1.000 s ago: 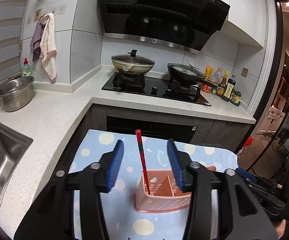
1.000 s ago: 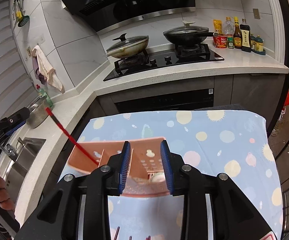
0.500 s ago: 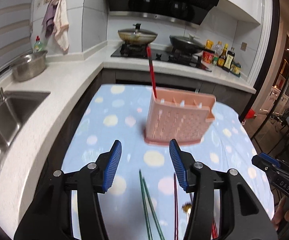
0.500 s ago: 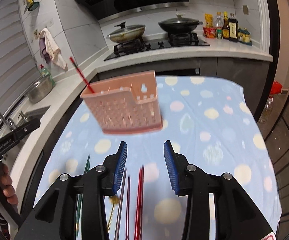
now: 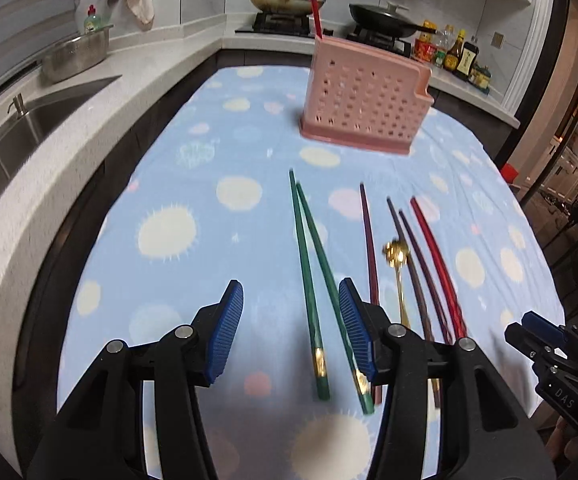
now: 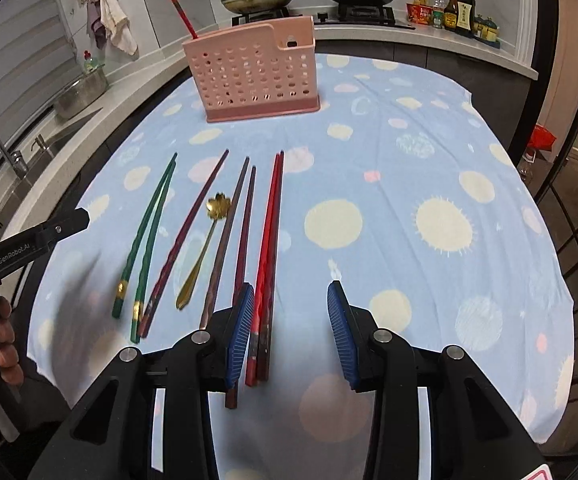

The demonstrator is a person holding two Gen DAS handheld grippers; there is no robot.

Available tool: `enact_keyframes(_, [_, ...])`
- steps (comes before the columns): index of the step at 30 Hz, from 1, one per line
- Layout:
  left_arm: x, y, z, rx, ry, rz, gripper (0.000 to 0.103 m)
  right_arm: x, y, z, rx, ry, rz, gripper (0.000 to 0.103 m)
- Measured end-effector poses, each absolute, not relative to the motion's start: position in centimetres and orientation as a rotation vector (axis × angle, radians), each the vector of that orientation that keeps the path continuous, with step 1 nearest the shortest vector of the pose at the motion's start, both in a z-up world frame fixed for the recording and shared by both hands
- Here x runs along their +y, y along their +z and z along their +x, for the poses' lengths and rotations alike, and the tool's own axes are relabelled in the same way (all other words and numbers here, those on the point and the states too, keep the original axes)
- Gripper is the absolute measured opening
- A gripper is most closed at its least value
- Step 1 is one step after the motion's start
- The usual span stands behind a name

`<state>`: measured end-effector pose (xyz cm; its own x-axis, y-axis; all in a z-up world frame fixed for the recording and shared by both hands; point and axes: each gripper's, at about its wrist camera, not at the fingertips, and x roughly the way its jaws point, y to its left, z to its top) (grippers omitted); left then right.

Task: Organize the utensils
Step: 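Grasp a green chopstick with the left tool while the right tool grasps a red chopstick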

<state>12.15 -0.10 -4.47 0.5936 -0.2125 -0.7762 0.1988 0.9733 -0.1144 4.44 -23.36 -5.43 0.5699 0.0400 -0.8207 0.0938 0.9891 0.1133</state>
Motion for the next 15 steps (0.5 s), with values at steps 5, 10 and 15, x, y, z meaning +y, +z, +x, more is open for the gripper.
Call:
enact_keyframes(5, [-0.1, -6.2, 10.6, 0.927, -0.230, -0.002, 0.047, -23.1, -7.2, 3.8, 0.998, -0.023, 0.160, 0.037])
enact_keyframes(10, [-0.4, -7.3, 10.1, 0.943, -0.226, 0.005, 0.047, -22.8, -8.0, 4.3, 1.022, -0.013, 0.175, 0.037])
enact_keyframes(15, [-0.5, -7.8, 10.1, 0.953, -0.229, 0.010, 0.047, -22.6, -8.6, 4.7, 1.037, -0.017, 0.165, 0.035])
